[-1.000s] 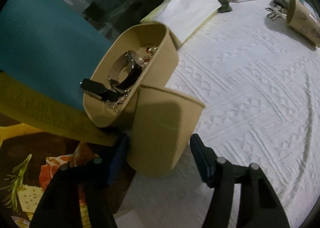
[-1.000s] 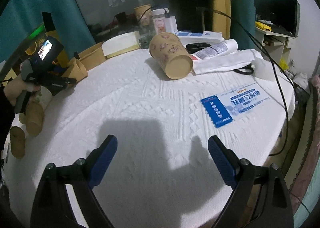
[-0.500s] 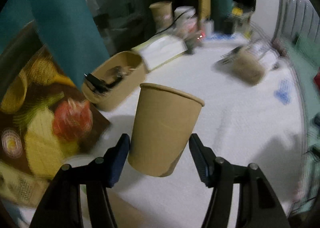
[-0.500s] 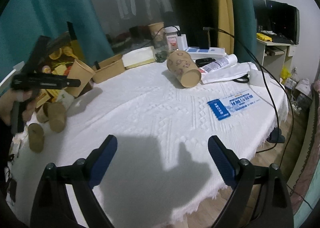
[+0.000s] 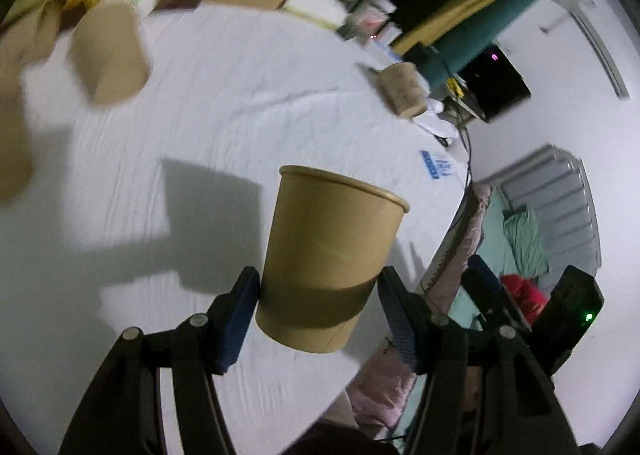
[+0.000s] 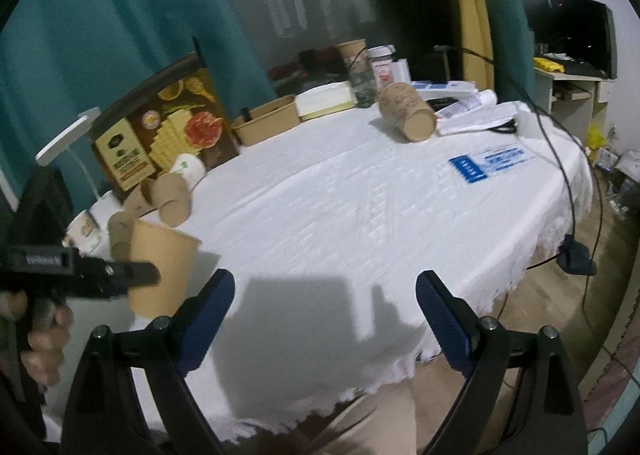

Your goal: Flip cup upright

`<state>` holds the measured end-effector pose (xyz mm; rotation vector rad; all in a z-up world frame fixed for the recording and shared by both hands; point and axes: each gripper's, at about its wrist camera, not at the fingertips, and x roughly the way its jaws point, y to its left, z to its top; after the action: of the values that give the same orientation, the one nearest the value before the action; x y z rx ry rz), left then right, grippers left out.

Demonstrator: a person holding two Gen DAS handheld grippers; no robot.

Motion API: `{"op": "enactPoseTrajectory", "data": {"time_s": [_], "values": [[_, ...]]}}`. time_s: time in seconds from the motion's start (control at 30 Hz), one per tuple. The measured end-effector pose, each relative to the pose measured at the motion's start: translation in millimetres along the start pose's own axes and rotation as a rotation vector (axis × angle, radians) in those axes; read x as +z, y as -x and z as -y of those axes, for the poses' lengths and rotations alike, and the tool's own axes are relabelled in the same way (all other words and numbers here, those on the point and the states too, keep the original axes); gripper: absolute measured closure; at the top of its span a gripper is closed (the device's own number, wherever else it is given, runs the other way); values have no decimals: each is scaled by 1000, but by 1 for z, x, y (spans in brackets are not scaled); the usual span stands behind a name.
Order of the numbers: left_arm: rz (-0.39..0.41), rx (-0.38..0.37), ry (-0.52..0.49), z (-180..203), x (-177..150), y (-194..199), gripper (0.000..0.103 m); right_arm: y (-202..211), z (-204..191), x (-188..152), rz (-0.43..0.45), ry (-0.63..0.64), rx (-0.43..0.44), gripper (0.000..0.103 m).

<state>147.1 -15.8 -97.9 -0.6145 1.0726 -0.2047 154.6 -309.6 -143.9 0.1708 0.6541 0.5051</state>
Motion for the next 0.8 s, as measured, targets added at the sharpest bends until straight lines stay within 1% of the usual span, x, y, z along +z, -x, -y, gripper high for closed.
{"op": "enactPoseTrajectory", "data": {"time_s": [0.03,0.13,0.23,0.27,0.37,0.43,0.5,0.57,0.7,0.8], "values": [[5,5,39,-6,-8,0,42,0,-2,-3,-8,3,13,12],[5,6,113,-18,-25,-2,42,-3,-9,-8,-36,23,48,12],[37,8,148,-24,-36,-3,41,-8,-15,-10,-61,50,82,12],[31,25,164,-26,-38,-5,41,-10,-16,-10,-70,57,92,12],[32,25,204,-35,-42,-9,41,-17,-21,-7,-94,83,123,12],[52,17,204,-36,-47,-7,36,-20,-25,-4,-105,108,138,12],[68,11,213,-36,-50,-5,30,-23,-27,-1,-116,124,149,12],[94,7,211,-33,-53,0,27,-29,-30,2,-132,139,162,12],[142,16,159,-29,-60,17,26,-44,-41,6,-172,165,205,12],[183,45,124,-37,-66,39,26,-57,-57,11,-217,159,293,12]]}}
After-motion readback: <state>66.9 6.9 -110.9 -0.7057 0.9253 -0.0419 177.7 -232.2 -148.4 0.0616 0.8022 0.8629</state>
